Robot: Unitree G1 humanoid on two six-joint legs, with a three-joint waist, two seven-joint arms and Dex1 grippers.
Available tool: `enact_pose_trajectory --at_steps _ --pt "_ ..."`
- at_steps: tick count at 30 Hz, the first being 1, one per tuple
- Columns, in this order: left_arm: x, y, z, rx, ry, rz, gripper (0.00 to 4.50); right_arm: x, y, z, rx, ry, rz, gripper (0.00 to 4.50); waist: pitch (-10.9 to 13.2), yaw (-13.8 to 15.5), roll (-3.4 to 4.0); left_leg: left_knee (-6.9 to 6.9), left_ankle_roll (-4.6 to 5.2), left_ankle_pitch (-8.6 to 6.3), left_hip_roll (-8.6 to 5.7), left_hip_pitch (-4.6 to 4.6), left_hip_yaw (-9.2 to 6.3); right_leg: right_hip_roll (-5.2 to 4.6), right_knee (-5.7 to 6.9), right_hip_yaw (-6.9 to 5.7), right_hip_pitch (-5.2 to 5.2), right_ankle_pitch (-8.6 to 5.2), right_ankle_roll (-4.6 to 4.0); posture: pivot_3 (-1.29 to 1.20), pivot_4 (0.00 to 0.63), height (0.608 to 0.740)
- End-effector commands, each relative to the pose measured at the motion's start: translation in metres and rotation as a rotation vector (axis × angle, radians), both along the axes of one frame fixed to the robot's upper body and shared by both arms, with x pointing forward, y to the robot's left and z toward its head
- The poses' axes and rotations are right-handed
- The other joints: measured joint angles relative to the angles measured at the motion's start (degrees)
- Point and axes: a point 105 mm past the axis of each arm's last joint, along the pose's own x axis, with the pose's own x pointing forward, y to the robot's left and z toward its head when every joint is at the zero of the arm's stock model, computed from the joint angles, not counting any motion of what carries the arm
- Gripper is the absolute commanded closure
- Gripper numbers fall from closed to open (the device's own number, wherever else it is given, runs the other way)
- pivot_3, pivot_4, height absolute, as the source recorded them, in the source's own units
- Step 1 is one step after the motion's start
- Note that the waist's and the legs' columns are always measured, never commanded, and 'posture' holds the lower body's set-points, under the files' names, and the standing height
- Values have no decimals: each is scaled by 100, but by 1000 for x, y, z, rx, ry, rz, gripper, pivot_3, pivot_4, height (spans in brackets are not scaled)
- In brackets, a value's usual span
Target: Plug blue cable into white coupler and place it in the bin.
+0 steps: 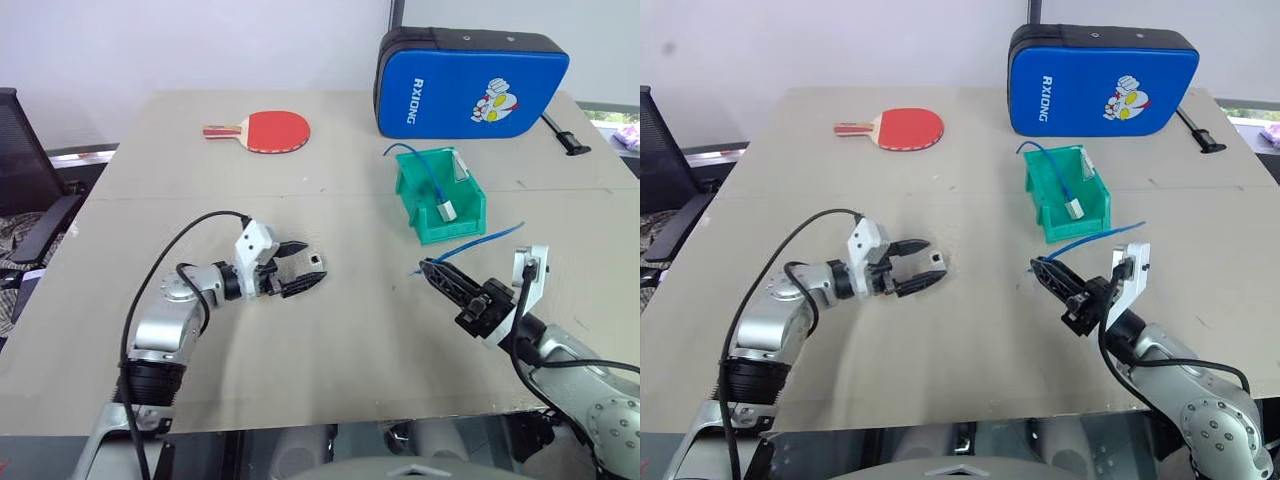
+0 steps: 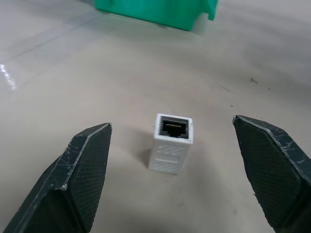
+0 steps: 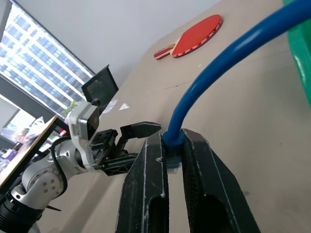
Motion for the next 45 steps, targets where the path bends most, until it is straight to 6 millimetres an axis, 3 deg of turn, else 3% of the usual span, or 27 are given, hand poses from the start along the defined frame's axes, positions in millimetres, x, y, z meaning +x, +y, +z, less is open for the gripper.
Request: enact_pose_trajectory --at_steps 1,3,7,8,11,16,23,27,34,45 --pt "4 -5 -4 51 -37 -37 922 -3 3 10 5 -51 6 4500 0 -1 0 0 0 0 0 1 1 1 1 0 0 0 0 0 150 731" --pt "5 -4 -10 73 -33 -44 1604 -3 3 10 -1 -53 6 4500 0 0 0 0 0 0 1 2 1 3 2 0 0 0 0 0 150 731" --pt "7 -4 -19 101 -34 -68 3687 -4 3 11 -16 -63 1 4500 -2 3 -1 0 0 0 2 1 -1 4 3 -2 0 0 0 0 150 731" --pt "7 -5 -20 100 -35 -77 4005 -3 3 11 -24 -71 1 4500 -2 3 -1 0 0 0 2 1 0 3 3 -1 1 0 0 0 150 731" --pt "5 -17 -15 52 -43 -153 3985 0 8 12 -119 -140 28 4500 -3 8 0 1 0 0 1 2 2 0 2 -1 2 0 0 0 150 731" --pt "-8 -61 -6 23 -74 -363 3985 18 21 11 -357 -286 105 4500 -3 8 -1 12 0 0 -3 0 5 -2 2 1 4 0 0 0 150 731" --pt "3 -110 -7 80 -128 -434 3985 41 27 -2 -593 -377 199 4500 -3 6 -2 12 1 0 -16 -15 -2 6 1 -8 -1 19 -10 0 150 731" --pt "3 -116 -15 120 -136 -463 3985 50 31 -9 -645 -391 237 4500 -3 -22 -2 11 1 0 -17 -16 -7 15 -1 -8 -3 27 1 0 150 731" --pt "5 -119 -12 142 -148 -478 3985 53 28 -45 -785 -337 354 4500 -4 -6 -2 12 1 0 -9 -16 -12 18 0 -19 -3 25 5 0 150 731" --pt "6 -119 -6 151 -152 -475 3985 50 31 -34 -735 -375 403 4500 -6 -8 -3 12 1 0 -8 -9 -15 18 6 -14 0 26 4 0 150 731"
